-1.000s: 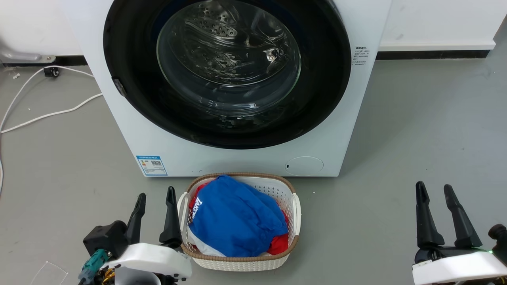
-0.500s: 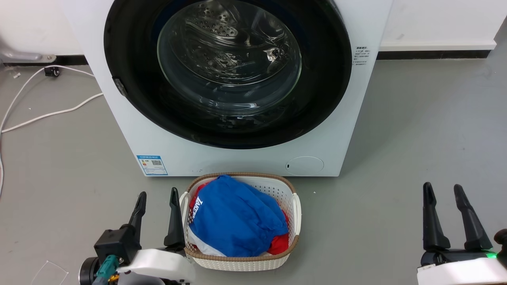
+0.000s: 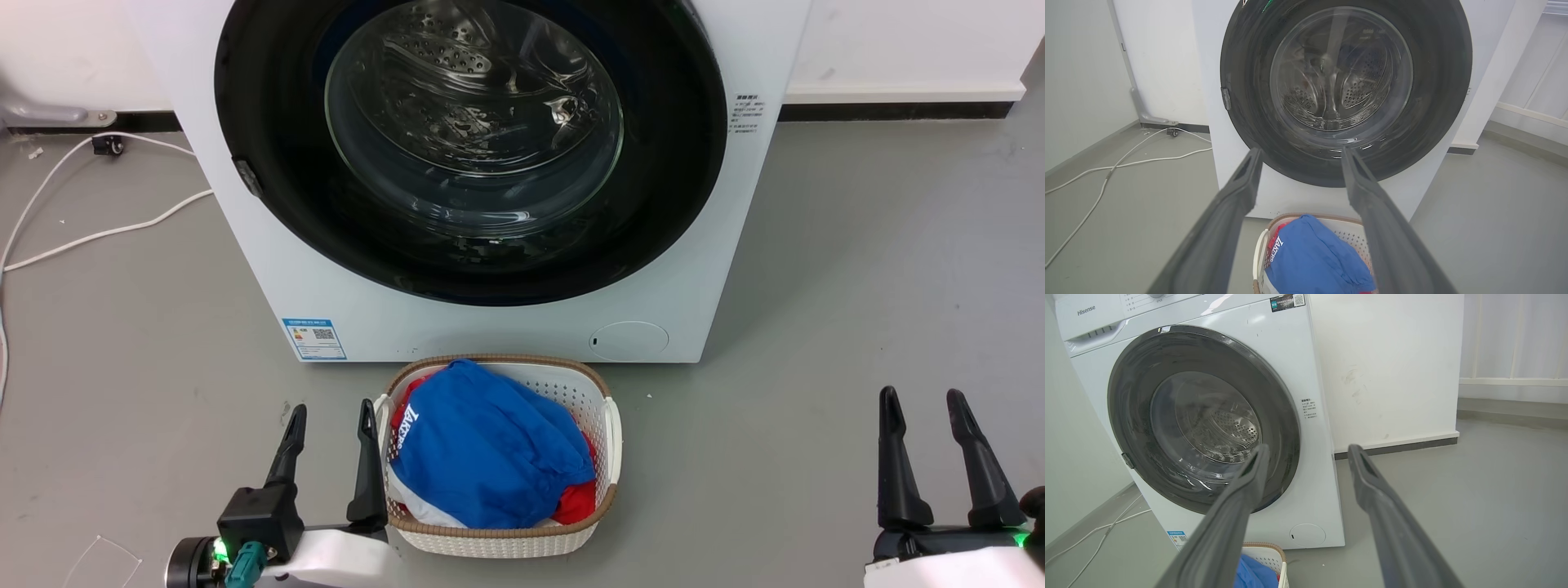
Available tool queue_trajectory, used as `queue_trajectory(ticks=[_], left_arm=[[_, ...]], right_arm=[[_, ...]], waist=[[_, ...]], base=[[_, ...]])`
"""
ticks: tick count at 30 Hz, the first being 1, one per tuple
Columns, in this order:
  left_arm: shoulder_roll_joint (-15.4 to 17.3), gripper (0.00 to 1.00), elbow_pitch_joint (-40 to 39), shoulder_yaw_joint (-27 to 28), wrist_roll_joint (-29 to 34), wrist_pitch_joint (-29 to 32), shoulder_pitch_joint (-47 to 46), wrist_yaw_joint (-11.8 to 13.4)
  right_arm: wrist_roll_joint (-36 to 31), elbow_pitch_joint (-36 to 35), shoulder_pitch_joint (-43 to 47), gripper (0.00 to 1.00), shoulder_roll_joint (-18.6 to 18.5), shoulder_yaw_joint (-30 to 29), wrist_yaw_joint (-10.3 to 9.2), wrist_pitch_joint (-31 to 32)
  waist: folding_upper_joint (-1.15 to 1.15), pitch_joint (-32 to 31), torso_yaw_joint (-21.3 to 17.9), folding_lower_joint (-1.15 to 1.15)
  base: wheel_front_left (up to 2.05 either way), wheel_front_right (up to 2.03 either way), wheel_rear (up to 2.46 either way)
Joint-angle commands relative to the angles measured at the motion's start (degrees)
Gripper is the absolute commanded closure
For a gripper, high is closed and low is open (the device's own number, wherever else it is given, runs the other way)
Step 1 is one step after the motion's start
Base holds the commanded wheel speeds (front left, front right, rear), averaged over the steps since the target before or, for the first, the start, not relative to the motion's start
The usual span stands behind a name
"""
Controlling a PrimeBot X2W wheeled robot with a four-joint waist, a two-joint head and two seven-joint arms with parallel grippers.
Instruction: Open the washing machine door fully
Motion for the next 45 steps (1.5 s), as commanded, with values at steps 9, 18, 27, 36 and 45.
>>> queue_trajectory(ticks=[9,18,27,36,45], left_arm=[[-1.0,0.00,1.0,1.0,4.7,-1.4,0.9,-0.6],[-1.5,0.00,1.3,1.7,8.1,-2.3,1.4,-1.1],[-1.8,0.00,1.6,2.7,7.9,-2.4,1.6,-2.0],[-1.9,0.00,1.6,2.8,7.3,-2.4,1.7,-2.0],[-1.9,0.00,1.8,2.5,6.9,-2.4,1.6,-1.7]], right_arm=[[-5.0,-0.8,1.3,0.00,0.0,0.2,0.13,-1.5],[-6.5,-0.8,2.2,0.00,0.1,-0.1,0.08,-2.5],[-5.6,-0.3,2.2,0.00,0.1,0.2,0.08,-2.5],[-4.8,0.4,2.2,0.00,0.1,-0.1,0.08,-2.5],[-5.1,0.9,2.1,0.00,0.1,0.1,0.08,-2.5]], waist=[[0.00,0.0,0.2,0.00],[0.00,0.1,0.2,0.00],[0.00,0.0,0.4,0.00],[0.00,-0.1,0.3,0.00],[0.00,0.0,0.4,0.00]], base=[[0.00,0.00,0.00],[0.00,0.00,0.00],[0.00,0.00,0.00],[0.00,0.00,0.00],[0.00,0.00,0.00]])
